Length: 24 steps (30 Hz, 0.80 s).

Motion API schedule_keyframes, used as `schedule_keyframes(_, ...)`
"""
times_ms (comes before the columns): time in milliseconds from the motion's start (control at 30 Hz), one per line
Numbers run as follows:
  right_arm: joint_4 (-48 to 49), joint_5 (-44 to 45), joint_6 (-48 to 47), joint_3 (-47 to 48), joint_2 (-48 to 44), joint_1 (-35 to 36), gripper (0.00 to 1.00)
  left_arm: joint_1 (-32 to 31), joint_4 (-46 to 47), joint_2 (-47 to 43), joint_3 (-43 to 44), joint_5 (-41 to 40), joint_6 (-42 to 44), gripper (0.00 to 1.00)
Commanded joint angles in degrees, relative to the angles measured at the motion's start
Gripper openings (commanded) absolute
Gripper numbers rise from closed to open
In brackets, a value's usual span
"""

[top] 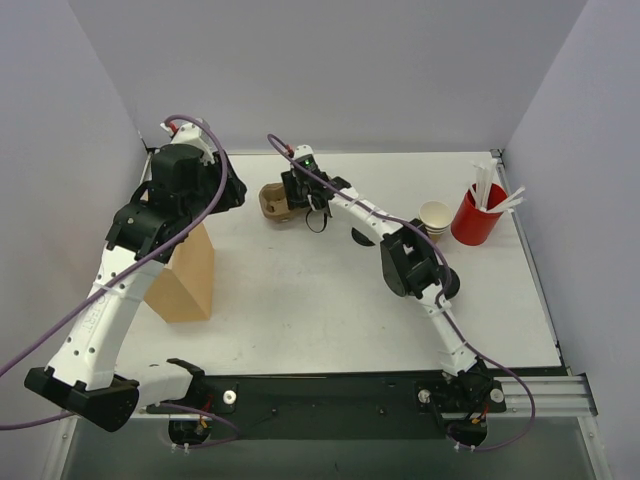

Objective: Pack the takeout coffee

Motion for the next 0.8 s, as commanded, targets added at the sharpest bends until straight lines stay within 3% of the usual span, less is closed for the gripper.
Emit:
schedule_keyframes(0, 3.4, 0.78, 1.12, -1.12, -8.16, -0.89, 0.48, 0.7, 2.62, -0.39, -0.43, 0.57, 0.79, 0.55)
schedule_keyframes(433, 3.23, 0.25, 5.17, -6.75, -12.92, -1.94, 0.58, 0.96, 2.88, 3.39, -0.52, 3.2, 0.61, 0.55)
schedule_keyframes(667, -2.66, 1.13, 10.7, -6.75, -14.93, -5.8, 0.53, -1.23, 4.73, 15.31, 3.34, 1.9, -0.53, 0.54)
schedule_keyframes(767, -3.28, 0.16, 11.23, -8.68, -16.34, -7.04, 0.51, -3.77, 6.05, 21.73, 6.68, -2.4, -2.46, 0.46)
